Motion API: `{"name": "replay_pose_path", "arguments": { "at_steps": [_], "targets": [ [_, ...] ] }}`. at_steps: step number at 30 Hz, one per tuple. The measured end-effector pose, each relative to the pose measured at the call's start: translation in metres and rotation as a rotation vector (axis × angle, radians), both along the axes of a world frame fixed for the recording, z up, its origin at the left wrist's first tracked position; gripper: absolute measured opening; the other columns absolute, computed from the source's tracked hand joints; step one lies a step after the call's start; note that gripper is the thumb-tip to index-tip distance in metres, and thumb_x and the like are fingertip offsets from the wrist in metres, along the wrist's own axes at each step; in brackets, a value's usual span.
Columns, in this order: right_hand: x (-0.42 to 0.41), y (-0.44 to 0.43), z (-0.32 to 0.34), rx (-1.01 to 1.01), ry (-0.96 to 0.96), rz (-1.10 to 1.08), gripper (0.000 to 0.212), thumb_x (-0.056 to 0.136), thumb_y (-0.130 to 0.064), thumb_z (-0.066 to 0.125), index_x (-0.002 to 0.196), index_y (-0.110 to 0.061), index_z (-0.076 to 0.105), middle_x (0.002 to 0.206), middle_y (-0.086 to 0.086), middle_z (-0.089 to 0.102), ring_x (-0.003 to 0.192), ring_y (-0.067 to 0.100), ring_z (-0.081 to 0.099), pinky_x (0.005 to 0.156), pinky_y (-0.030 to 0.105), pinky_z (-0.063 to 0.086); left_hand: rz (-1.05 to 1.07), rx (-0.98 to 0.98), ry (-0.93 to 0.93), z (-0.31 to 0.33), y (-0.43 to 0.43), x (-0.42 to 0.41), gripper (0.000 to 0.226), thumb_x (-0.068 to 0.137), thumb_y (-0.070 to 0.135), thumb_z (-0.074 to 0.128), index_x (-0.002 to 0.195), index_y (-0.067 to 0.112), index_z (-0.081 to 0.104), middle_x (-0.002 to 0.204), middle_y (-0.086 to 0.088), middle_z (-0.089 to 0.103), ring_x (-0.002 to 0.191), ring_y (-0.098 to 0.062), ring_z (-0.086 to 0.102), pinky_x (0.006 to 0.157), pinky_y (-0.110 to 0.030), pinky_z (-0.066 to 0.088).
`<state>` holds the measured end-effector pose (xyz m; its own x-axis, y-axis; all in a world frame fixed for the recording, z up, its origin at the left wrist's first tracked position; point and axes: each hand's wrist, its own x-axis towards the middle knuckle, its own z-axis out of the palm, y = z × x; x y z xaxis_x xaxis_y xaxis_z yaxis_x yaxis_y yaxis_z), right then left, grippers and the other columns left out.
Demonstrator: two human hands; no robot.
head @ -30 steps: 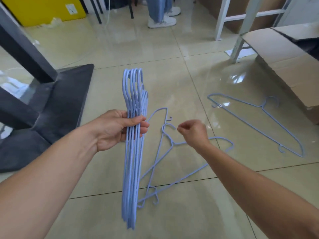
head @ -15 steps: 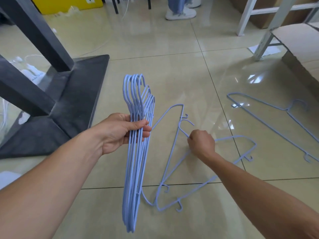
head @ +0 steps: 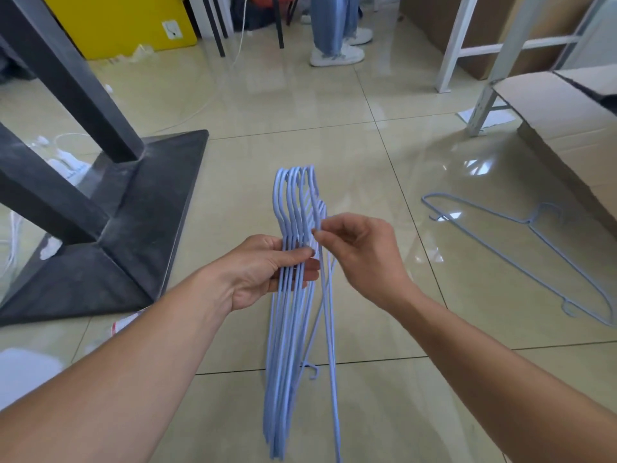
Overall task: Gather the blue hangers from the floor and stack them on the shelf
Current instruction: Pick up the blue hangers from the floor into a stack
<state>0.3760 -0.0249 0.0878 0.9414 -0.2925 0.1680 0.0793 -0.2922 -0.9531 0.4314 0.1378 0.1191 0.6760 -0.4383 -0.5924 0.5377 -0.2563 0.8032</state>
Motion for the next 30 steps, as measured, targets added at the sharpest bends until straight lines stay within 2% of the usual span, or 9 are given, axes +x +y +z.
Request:
{"name": "replay_pose_path", "arguments": {
  "at_steps": [2, 5, 10, 14, 16, 19, 24, 27, 30],
  "targets": [
    [0.002, 0.007, 0.003, 0.034, -0.029, -0.001, 0.006, 0.083, -0.007, 0.074, 0.08, -0.013, 0.075, 0.078, 0.001, 0.077, 0.076, 0.017, 0.074, 0.078, 0.043, 0.06, -0.005, -0.024, -0.011, 0.004, -0.002, -0.004, 0.025, 0.087, 0.013, 0.066, 0.109, 0.001, 0.067, 0.101, -0.018, 0.074, 0.088, -0.024, 0.072, 0.076, -0.031, 0.06],
    [0.005, 0.015, 0.004, 0.094, -0.035, 0.014, 0.005, 0.084, -0.002, 0.072, 0.082, -0.007, 0.073, 0.079, 0.007, 0.076, 0.076, 0.023, 0.074, 0.076, 0.044, 0.06, 0.02, -0.04, -0.027, 0.008, 0.001, -0.006, 0.028, 0.085, 0.009, 0.068, 0.111, -0.002, 0.067, 0.105, -0.02, 0.073, 0.088, -0.025, 0.073, 0.069, -0.028, 0.06],
    [0.012, 0.027, -0.002, 0.202, -0.034, 0.062, 0.012, 0.084, 0.002, 0.07, 0.091, -0.006, 0.074, 0.088, 0.007, 0.078, 0.084, 0.022, 0.076, 0.081, 0.044, 0.061, 0.064, -0.045, 0.006, 0.007, 0.015, -0.006, 0.027, 0.083, 0.002, 0.068, 0.109, -0.003, 0.067, 0.095, -0.015, 0.075, 0.081, -0.022, 0.074, 0.064, -0.025, 0.059],
    [0.024, 0.039, -0.003, 0.206, -0.05, 0.125, 0.015, 0.085, 0.002, 0.072, 0.093, -0.01, 0.077, 0.087, 0.0, 0.078, 0.083, 0.01, 0.075, 0.081, 0.025, 0.058, 0.133, -0.046, 0.024, 0.003, 0.034, -0.004, 0.015, 0.084, 0.001, 0.067, 0.099, 0.0, 0.068, 0.086, -0.014, 0.075, 0.074, -0.021, 0.074, 0.065, -0.026, 0.061],
    [0.045, 0.034, -0.02, 0.192, -0.04, 0.034, 0.012, 0.085, -0.002, 0.074, 0.095, -0.006, 0.077, 0.089, 0.002, 0.078, 0.08, 0.005, 0.072, 0.081, 0.024, 0.057, 0.182, -0.047, 0.02, 0.001, 0.049, 0.001, 0.014, 0.083, 0.0, 0.067, 0.097, 0.0, 0.068, 0.084, -0.014, 0.076, 0.072, -0.02, 0.074, 0.065, -0.025, 0.061],
    [0.074, 0.029, -0.063, -0.008, 0.105, -0.098, 0.012, 0.082, -0.01, 0.075, 0.093, -0.011, 0.079, 0.088, 0.003, 0.079, 0.084, 0.011, 0.074, 0.087, 0.038, 0.058, 0.224, -0.017, 0.004, -0.003, 0.075, 0.009, 0.018, 0.081, 0.002, 0.068, 0.099, -0.001, 0.069, 0.083, -0.013, 0.077, 0.074, -0.02, 0.075, 0.068, -0.026, 0.061],
    [0.091, 0.067, -0.135, -0.514, 0.358, 0.191, 0.02, 0.083, -0.018, 0.072, 0.102, -0.013, 0.077, 0.103, 0.008, 0.077, 0.1, 0.027, 0.07, 0.089, 0.034, 0.053, 0.294, 0.016, -0.021, -0.013, 0.111, 0.018, 0.016, 0.077, 0.005, 0.07, 0.094, 0.002, 0.071, 0.088, -0.014, 0.076, 0.075, -0.021, 0.074, 0.069, -0.028, 0.061],
    [0.103, 0.092, -0.162, -0.617, 0.405, 0.244, 0.027, 0.085, -0.02, 0.068, 0.111, -0.013, 0.073, 0.112, 0.01, 0.073, 0.107, 0.031, 0.065, 0.09, 0.034, 0.051, 0.313, 0.045, -0.042, -0.018, 0.125, 0.023, 0.014, 0.08, 0.003, 0.069, 0.094, 0.003, 0.071, 0.086, -0.012, 0.076, 0.075, -0.021, 0.074, 0.072, -0.03, 0.061],
    [0.111, 0.11, -0.177, -0.792, 0.384, 0.284, 0.022, 0.081, -0.019, 0.065, 0.102, -0.011, 0.071, 0.105, 0.013, 0.066, 0.103, 0.037, 0.059, 0.083, 0.039, 0.051, 0.335, 0.049, -0.032, -0.02, 0.134, 0.028, 0.015, 0.081, 0.003, 0.068, 0.096, 0.002, 0.07, 0.087, -0.013, 0.076, 0.075, -0.021, 0.074, 0.071, -0.029, 0.061]
  ]
}}
